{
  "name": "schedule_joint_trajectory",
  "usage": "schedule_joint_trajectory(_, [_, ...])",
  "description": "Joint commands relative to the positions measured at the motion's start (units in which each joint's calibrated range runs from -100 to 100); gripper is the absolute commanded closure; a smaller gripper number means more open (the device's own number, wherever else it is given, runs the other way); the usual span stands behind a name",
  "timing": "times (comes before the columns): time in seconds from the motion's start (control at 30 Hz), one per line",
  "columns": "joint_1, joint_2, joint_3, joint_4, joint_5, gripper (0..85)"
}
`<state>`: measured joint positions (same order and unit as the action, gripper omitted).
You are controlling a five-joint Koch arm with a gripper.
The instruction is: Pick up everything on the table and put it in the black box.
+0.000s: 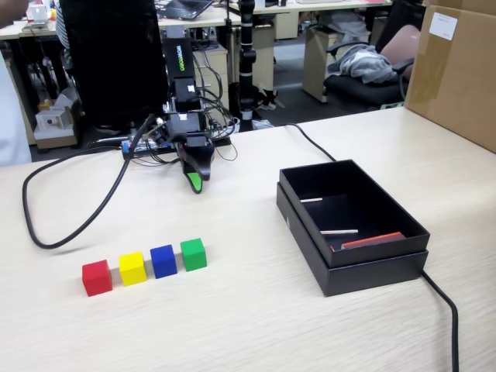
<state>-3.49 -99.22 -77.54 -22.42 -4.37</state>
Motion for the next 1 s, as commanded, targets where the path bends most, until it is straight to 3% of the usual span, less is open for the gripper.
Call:
schedule_joint_trajectory(0.0, [-0.98,5.88,15.89,-13.48,0.68,38.2])
schedule_joint_trajectory(0.23, [-5.23,31.58,42.73,-24.71,0.44,38.3])
schedule_joint_trajectory(0.33, [-8.74,50.97,58.69,-26.96,-2.69,38.3])
schedule_joint_trajectory(0.63, [-14.41,85.05,93.68,-30.33,-10.26,39.8])
schedule_joint_trajectory(0.97, [-15.78,106.97,108.55,-30.33,-12.84,39.5])
